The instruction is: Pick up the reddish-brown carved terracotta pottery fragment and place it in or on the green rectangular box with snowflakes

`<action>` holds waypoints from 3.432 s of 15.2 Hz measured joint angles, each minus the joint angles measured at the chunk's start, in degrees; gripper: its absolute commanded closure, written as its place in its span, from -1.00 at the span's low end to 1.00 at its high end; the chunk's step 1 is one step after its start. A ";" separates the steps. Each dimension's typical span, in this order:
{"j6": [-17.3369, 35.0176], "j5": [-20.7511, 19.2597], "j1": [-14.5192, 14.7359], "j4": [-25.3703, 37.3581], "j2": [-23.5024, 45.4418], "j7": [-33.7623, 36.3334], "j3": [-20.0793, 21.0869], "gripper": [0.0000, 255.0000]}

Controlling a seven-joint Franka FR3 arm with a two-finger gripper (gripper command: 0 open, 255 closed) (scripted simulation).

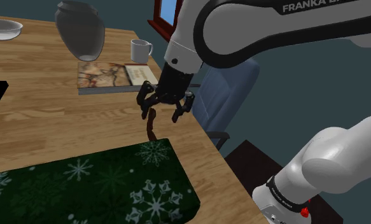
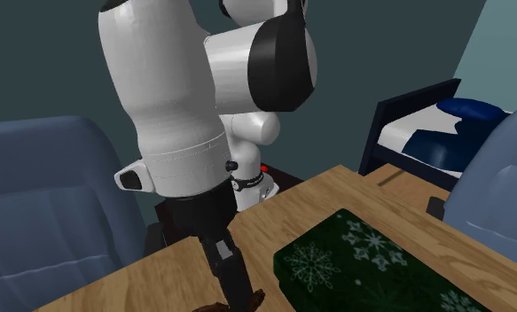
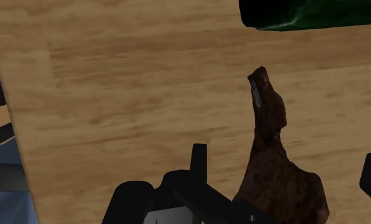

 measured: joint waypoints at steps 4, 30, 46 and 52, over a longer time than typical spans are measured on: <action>3.43 -0.19 0.04 -1.05 2.18 0.72 1.42 -1.00; -0.82 -0.58 -0.07 1.93 0.69 1.59 0.73 1.00; -12.94 -2.06 -0.67 11.88 -1.71 3.75 -1.58 1.00; -17.59 -2.76 -0.97 16.58 -1.74 4.84 -2.24 1.00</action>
